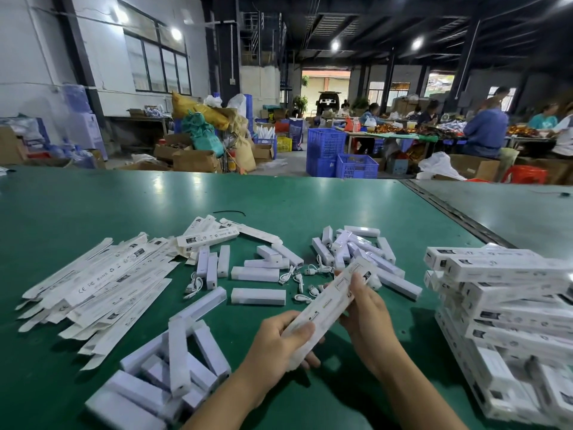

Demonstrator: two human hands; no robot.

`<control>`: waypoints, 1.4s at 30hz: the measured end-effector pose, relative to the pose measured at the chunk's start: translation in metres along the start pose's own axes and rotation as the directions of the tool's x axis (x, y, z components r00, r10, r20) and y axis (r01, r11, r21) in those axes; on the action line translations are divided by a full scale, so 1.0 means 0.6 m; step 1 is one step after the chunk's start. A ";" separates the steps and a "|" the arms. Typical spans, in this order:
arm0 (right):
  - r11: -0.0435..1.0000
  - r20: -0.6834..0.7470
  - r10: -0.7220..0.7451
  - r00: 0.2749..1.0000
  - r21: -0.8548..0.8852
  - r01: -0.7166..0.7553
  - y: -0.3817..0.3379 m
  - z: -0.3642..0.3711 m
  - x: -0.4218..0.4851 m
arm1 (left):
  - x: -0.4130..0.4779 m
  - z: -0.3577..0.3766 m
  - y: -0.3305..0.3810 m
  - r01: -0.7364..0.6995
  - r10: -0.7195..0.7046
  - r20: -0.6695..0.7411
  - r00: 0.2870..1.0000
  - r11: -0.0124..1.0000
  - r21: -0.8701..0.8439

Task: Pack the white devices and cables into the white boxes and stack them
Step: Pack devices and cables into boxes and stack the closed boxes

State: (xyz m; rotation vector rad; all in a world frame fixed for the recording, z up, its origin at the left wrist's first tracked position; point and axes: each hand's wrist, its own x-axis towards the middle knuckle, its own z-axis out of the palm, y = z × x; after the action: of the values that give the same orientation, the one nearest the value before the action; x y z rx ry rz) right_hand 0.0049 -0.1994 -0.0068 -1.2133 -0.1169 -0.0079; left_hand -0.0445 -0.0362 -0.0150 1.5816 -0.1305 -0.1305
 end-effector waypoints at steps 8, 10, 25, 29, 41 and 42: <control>0.999 0.054 -0.049 0.997 0.014 0.049 -0.005 0.003 -0.005 | 0.008 -0.012 -0.008 -0.018 0.015 -0.120 0.993 1.000 -0.021; 0.998 0.064 -0.065 0.996 -0.006 0.066 -0.005 0.002 -0.006 | 0.009 -0.012 -0.010 -0.020 0.017 -0.131 0.991 1.000 -0.024; 0.893 0.498 0.263 0.826 -0.451 -0.012 -0.028 0.028 -0.042 | 0.003 -0.034 0.018 -0.258 0.253 -0.069 0.965 0.963 -0.073; 0.880 0.518 0.386 0.764 -0.456 -0.135 -0.027 0.012 -0.036 | 0.004 -0.045 0.018 -0.342 0.341 -0.028 0.940 0.939 -0.025; 0.875 0.685 0.484 0.545 -0.388 -0.289 -0.018 0.004 -0.031 | 0.012 -0.040 0.004 -0.306 0.305 -0.038 0.952 0.952 -0.014; 0.871 0.687 0.491 0.536 -0.396 -0.291 -0.019 0.003 -0.031 | 0.011 -0.040 0.004 -0.287 0.286 -0.030 0.958 0.957 -0.031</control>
State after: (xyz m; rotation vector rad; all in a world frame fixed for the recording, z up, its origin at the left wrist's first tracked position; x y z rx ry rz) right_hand -0.0145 -0.2028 0.0025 -1.3902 -0.6159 0.9585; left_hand -0.0337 -0.0139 -0.0124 1.5118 -0.3339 0.1138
